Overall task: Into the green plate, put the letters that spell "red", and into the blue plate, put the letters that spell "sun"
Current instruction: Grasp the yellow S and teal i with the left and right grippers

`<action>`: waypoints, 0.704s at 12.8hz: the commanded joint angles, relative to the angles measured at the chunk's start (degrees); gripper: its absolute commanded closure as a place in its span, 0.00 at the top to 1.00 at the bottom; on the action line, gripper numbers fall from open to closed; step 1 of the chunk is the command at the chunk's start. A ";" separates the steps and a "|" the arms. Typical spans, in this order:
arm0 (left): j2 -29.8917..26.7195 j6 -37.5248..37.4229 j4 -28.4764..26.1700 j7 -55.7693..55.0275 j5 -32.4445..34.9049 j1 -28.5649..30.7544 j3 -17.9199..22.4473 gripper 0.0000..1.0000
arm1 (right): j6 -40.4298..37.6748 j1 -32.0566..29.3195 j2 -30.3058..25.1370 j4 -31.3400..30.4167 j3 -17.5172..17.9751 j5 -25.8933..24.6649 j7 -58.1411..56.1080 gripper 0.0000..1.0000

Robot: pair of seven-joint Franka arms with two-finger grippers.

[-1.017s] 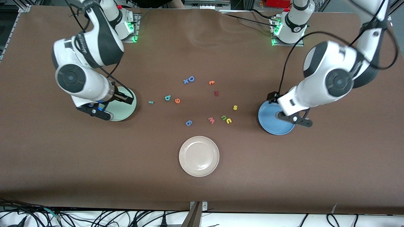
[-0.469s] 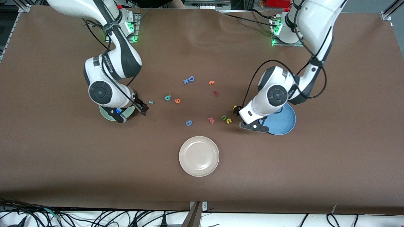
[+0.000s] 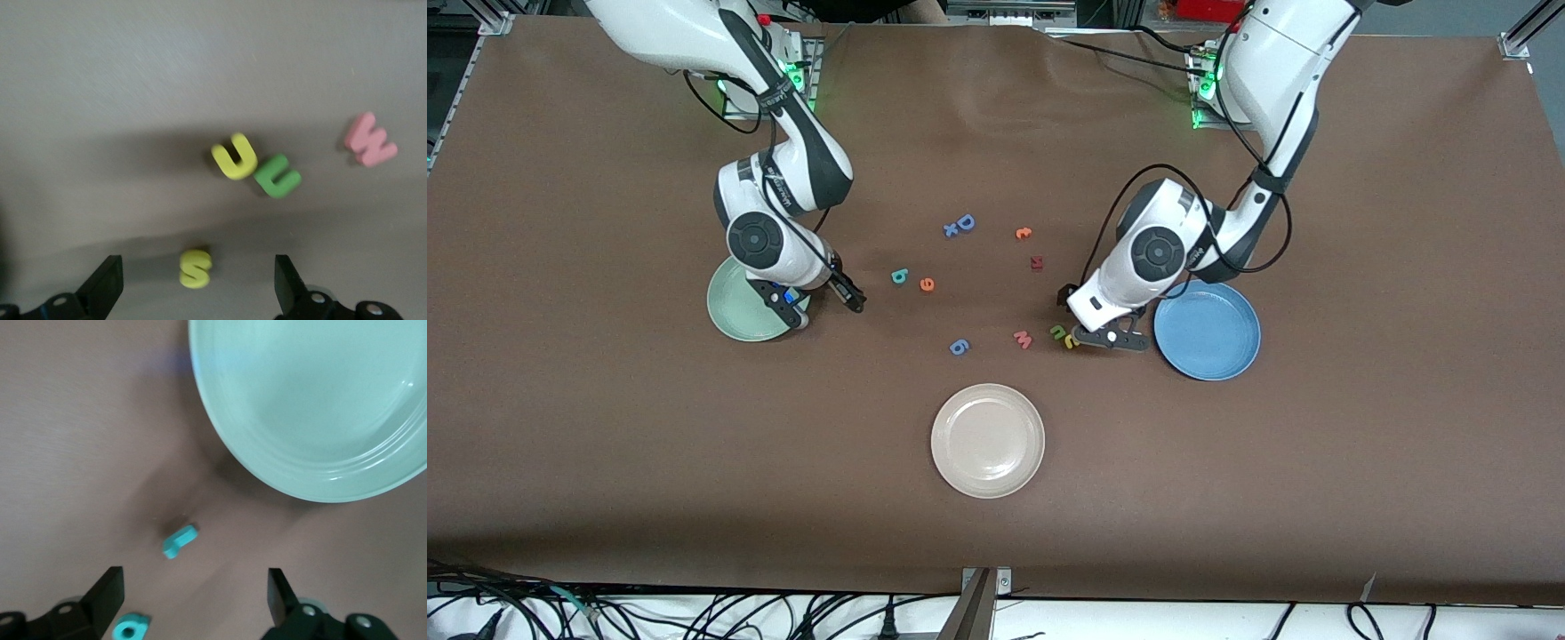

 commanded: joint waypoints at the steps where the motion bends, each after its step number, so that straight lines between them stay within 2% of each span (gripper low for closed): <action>1: -1.95 0.48 -2.97 -3.79 4.57 -1.25 0.63 1.00 | 3.69 1.17 0.69 -1.30 0.12 0.88 1.83 0.83; 2: -1.69 0.57 -2.97 -5.90 7.12 -1.34 0.54 0.99 | 4.93 1.26 1.39 -1.21 0.12 0.88 2.19 0.76; 4: -1.69 0.57 -2.97 -6.89 7.94 -0.99 0.46 0.94 | 7.65 1.26 2.37 -0.86 0.04 0.79 2.28 0.71; 9: -1.07 1.18 -3.14 -7.24 7.06 -0.55 0.46 0.77 | 10.56 1.26 2.46 -0.77 -0.32 0.36 2.63 0.70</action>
